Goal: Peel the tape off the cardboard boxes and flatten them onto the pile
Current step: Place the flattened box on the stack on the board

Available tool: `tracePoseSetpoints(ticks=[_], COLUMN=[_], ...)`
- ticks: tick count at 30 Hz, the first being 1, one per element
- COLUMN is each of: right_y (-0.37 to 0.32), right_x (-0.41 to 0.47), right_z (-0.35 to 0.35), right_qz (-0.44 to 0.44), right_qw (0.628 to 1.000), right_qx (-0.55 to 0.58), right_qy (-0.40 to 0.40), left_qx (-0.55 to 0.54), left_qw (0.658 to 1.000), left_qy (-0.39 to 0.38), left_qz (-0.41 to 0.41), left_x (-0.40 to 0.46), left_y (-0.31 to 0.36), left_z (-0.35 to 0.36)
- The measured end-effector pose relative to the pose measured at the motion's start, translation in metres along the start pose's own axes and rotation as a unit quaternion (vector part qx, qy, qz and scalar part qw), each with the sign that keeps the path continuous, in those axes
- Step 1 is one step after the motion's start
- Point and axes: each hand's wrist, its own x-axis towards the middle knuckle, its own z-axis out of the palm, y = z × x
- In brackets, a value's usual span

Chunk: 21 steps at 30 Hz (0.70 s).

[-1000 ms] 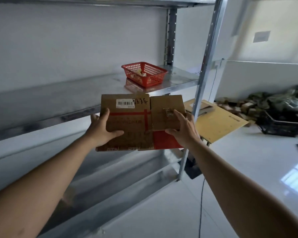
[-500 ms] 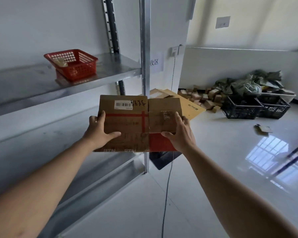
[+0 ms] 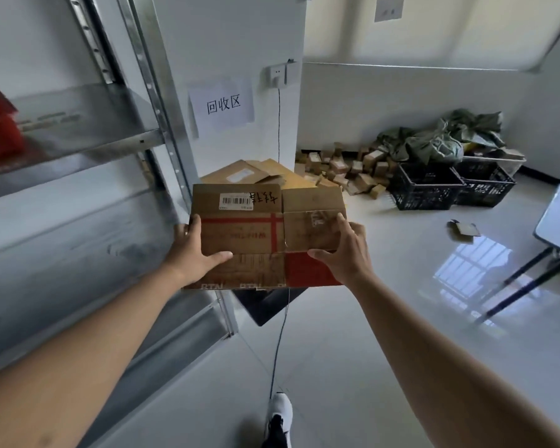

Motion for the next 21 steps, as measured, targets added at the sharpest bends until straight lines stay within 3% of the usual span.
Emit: tracePoseSetpoints(ticks=[8, 21], right_y=[0.041, 0.058], right_x=[0.149, 0.380], right_z=[-0.009, 0.029], right_qz=[0.025, -0.012], right_qw=[1.000, 0.997], right_qx=[0.010, 0.015], right_qy=[-0.010, -0.078], left_qx=[-0.020, -0.013], left_qw=[0.999, 0.994], left_qy=[-0.016, -0.008], left_qz=[-0.029, -0.110], left_x=[0.125, 0.310], left_y=[0.049, 0.090], left_z=[0.065, 0.095])
